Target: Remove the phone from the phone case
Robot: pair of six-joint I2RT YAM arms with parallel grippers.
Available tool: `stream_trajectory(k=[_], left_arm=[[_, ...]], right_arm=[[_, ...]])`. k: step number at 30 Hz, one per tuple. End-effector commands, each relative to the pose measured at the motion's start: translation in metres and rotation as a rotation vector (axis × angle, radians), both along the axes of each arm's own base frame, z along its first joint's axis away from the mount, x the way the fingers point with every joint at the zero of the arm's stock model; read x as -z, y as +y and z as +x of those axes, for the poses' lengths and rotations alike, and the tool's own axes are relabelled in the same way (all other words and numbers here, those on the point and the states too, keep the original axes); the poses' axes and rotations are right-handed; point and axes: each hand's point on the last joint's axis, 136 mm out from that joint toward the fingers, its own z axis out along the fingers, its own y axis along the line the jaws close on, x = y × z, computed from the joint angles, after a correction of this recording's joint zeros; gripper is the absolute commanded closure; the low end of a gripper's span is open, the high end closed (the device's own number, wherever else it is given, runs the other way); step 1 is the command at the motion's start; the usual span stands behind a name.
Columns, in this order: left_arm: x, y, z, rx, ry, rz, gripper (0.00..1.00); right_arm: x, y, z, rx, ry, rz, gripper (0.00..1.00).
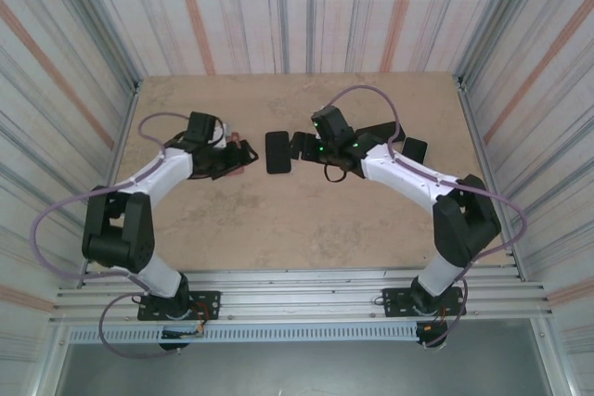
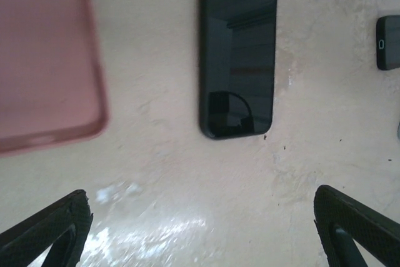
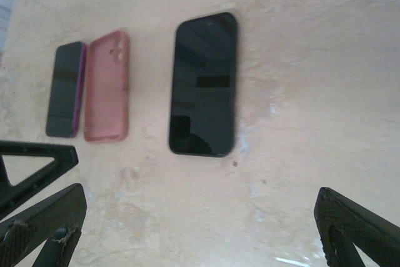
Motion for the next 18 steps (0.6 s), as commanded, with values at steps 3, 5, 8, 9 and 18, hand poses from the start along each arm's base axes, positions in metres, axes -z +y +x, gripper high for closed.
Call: stream_trajectory(k=[3,5,8,9,18], left_arm=[[0.01,-0.026,0.025,0.027,-0.015,0.117,0.04],[0.017,-0.036,0.03,0.049,-0.01,0.175,0.04],[0.027,-0.046,0.039,0.051,0.014,0.229,0.05],[0.03,-0.05,0.042,0.063,0.011,0.254,0.05],[0.053,-0.063,0.06,0.079,0.028,0.419,0.05]], right_arm=[[0.001,-0.031,-0.01,0.012,0.0,-0.044,0.04],[0.003,-0.041,-0.011,0.027,0.002,-0.049,0.04],[0.005,-0.055,-0.013,0.047,0.005,-0.055,0.03],[0.006,-0.059,-0.014,0.052,0.006,-0.059,0.03],[0.006,-0.086,-0.019,0.091,-0.001,-0.092,0.03]])
